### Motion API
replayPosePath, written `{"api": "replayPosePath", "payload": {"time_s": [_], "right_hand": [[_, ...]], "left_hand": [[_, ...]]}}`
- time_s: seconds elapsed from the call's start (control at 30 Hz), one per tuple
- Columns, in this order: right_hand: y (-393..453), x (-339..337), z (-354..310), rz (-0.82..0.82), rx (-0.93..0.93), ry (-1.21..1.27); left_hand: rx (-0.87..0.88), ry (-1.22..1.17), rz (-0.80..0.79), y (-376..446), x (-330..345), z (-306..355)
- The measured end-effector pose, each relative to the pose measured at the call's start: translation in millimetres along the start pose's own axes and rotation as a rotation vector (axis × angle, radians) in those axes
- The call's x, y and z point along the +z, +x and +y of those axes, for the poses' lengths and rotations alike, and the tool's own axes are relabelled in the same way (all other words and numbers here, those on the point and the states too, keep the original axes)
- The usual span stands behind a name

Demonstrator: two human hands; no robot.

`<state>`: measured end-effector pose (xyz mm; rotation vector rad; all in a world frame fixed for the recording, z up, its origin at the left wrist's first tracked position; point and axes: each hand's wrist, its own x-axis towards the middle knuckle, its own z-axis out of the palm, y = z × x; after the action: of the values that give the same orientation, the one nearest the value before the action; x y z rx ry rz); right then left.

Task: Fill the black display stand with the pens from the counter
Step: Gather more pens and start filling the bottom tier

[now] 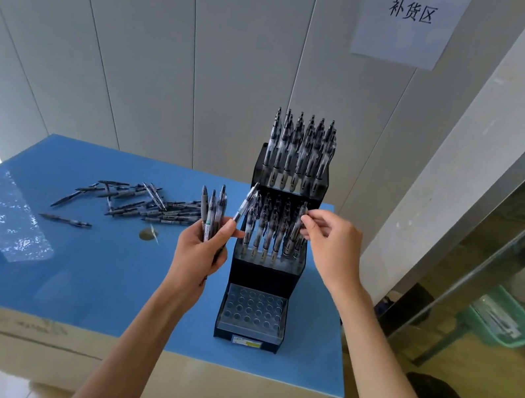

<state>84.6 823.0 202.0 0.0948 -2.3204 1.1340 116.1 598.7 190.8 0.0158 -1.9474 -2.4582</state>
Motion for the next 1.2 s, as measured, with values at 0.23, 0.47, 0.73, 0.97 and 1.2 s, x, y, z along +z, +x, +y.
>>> {"api": "replayPosePath", "payload": {"time_s": [0.23,0.47,0.73,0.97,1.2], "right_hand": [[-5,4,7,-0.081,0.052,-0.087],[-15,10,13,-0.091,0.076,-0.072],[-7,-7,-2,-0.108,0.132,0.065],[-1,-9,-34,-0.234,0.286,0.536],[-2,-7,-28,-0.142,0.368,0.636]], "left_hand": [[-0.021,-0.038,-0.067,4,1,-3],[-0.053,-0.066,-0.087,3,6,-5],[-0.063,-0.038,-0.071,6,13,-7],[-0.039,0.074,-0.104,2,28,-8],[-0.069,0.118,-0.105,0,26,-10]]}}
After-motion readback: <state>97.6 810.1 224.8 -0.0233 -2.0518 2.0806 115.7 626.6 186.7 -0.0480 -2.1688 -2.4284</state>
